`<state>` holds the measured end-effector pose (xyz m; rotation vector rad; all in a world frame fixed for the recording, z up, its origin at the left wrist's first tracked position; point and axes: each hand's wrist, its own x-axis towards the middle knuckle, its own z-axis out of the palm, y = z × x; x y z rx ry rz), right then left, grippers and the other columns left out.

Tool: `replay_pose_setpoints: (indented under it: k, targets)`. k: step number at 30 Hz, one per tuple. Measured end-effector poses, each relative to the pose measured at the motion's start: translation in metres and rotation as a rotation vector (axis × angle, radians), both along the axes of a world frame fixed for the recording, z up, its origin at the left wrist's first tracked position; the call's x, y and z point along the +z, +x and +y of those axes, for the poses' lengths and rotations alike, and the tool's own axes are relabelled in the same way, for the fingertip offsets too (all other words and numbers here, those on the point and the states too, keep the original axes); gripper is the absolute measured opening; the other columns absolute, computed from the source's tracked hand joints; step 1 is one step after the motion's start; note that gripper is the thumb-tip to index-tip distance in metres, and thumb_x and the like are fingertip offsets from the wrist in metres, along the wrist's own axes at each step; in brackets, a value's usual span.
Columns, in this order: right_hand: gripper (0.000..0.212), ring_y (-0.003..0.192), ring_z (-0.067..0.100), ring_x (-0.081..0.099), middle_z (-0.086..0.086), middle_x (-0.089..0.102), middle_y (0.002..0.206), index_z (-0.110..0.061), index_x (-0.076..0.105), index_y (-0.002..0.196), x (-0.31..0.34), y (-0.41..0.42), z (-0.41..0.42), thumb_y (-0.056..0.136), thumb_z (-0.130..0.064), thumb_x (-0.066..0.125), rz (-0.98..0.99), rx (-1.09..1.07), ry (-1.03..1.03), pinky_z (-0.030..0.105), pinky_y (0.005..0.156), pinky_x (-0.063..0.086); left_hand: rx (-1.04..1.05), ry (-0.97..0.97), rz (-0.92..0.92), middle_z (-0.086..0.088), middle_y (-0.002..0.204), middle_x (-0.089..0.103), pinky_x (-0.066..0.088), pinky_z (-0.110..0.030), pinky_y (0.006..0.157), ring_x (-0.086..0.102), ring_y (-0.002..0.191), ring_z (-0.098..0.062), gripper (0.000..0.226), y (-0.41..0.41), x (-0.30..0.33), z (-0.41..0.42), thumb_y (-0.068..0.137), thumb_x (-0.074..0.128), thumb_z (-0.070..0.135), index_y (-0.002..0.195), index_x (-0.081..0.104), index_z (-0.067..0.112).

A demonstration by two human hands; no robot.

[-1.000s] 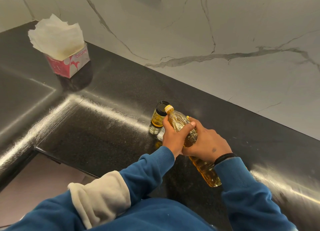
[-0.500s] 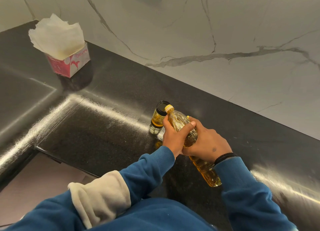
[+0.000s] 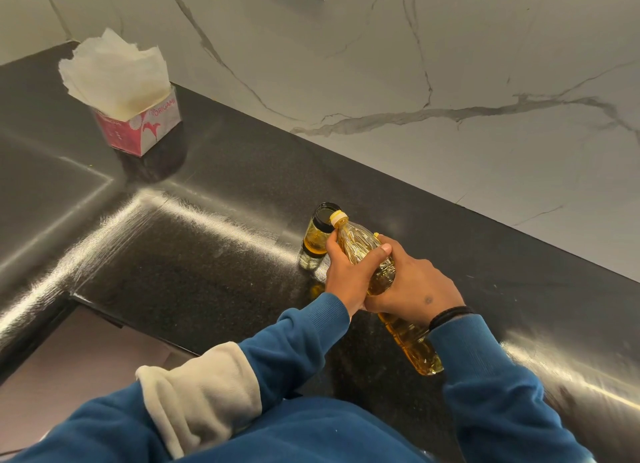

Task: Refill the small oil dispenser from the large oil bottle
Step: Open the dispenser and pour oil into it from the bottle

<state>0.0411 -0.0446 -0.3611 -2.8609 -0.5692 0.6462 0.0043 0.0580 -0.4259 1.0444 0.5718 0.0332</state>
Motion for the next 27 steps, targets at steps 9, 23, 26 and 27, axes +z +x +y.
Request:
replay_pose_setpoints:
  k: [9,23,26,27]
  targets:
    - [0.117,0.108,0.019,0.062,0.0,0.055,0.138,-0.043,0.004,0.15,0.0023,-0.001,0.0015,0.063,-0.064,0.079,0.02,-0.003,0.005,0.032,0.089,0.058,0.0,-0.008,-0.001,-0.002,0.135,0.05,0.056,-0.054,0.093,0.058,0.118,-0.027,0.099,-0.001,-0.0008,0.001,0.076,0.081,0.042,0.147,0.013,0.05]
    - [0.114,0.106,0.017,0.063,-0.001,0.057,0.136,-0.042,0.006,0.151,0.0036,-0.0025,0.0018,0.065,-0.062,0.078,0.009,0.003,0.004,0.028,0.086,0.056,0.0,-0.012,0.014,-0.002,0.138,0.047,0.055,-0.055,0.093,0.055,0.121,-0.029,0.101,-0.0014,0.0009,0.0016,0.072,0.081,0.046,0.147,0.013,0.05]
    - [0.114,0.108,0.017,0.062,-0.001,0.055,0.138,-0.041,0.007,0.151,0.0044,-0.0029,0.0018,0.066,-0.061,0.079,0.006,0.005,0.003,0.028,0.087,0.056,0.006,-0.018,0.012,-0.003,0.137,0.049,0.055,-0.055,0.094,0.057,0.119,-0.028,0.101,-0.0022,0.0017,0.0013,0.073,0.082,0.044,0.148,0.013,0.049]
    - [0.114,0.108,0.017,0.063,-0.001,0.056,0.138,-0.041,0.007,0.151,0.0044,-0.0028,0.0019,0.066,-0.061,0.079,0.006,0.006,0.003,0.027,0.086,0.055,0.007,-0.019,0.013,-0.003,0.137,0.049,0.055,-0.055,0.094,0.057,0.119,-0.028,0.1,-0.0021,0.0016,0.0012,0.075,0.081,0.042,0.148,0.013,0.048]
